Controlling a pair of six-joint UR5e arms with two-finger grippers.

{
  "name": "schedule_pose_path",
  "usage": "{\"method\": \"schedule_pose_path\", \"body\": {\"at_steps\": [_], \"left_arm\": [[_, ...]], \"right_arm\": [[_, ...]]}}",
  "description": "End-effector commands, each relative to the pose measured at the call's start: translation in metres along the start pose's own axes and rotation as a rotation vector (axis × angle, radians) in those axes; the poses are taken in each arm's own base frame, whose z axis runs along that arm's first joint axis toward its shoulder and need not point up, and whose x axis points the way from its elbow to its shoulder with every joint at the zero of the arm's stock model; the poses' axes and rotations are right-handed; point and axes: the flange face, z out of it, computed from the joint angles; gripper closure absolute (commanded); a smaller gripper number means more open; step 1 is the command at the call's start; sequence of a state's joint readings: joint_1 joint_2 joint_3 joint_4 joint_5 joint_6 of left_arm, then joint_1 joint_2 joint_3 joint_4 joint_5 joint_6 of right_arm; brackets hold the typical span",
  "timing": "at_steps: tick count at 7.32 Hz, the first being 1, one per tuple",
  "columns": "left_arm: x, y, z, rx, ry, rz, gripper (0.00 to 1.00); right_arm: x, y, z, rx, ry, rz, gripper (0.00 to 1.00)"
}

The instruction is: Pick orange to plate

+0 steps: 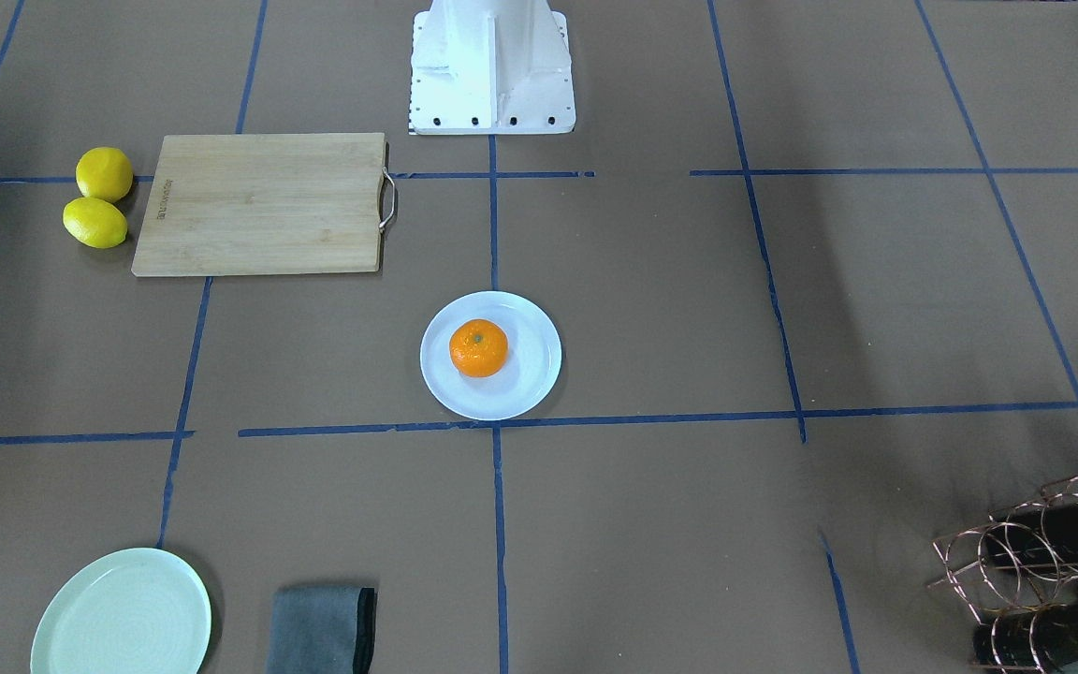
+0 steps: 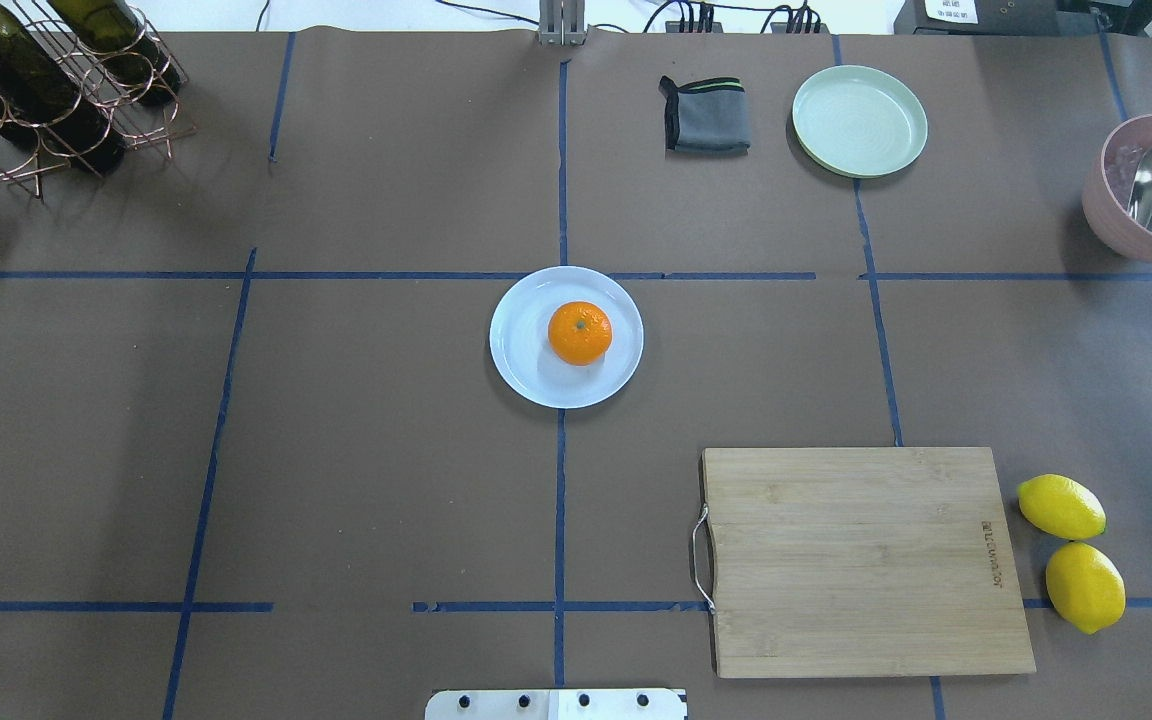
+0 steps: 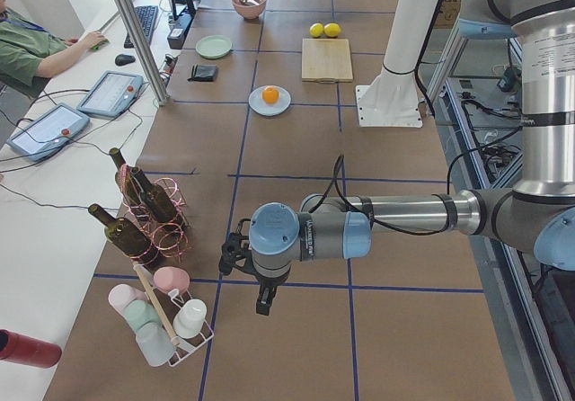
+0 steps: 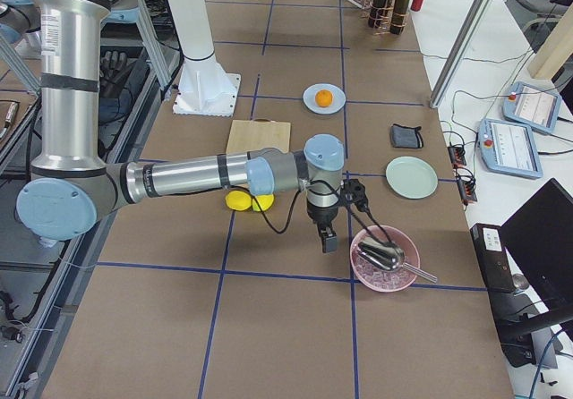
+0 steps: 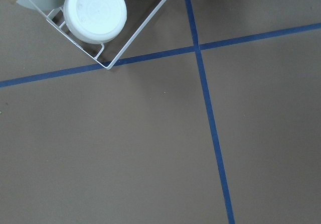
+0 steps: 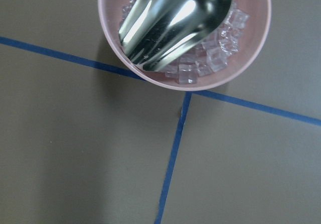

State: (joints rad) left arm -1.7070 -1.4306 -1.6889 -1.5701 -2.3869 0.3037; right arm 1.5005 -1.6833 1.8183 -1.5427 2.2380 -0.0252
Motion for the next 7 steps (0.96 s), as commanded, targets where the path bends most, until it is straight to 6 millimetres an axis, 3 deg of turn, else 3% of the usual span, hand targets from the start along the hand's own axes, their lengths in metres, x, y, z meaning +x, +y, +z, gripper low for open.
{"method": "schedule_pose_path", "body": {"at_steps": [1, 3, 7], "left_arm": [[0.0, -0.001, 0.0, 0.0, 0.0, 0.002, 0.0], [0.0, 0.0, 0.0, -0.001, 0.0, 0.001, 0.0], [0.0, 0.0, 0.001, -0.001, 0.0, 0.002, 0.0]], "right_arm": [[0.018, 0.004, -0.027, -0.039, -0.043, 0.135, 0.0], [0.025, 0.016, -0.016, -0.067, -0.047, 0.154, 0.0], [0.027, 0.022, -0.012, -0.078, -0.046, 0.165, 0.0]]}}
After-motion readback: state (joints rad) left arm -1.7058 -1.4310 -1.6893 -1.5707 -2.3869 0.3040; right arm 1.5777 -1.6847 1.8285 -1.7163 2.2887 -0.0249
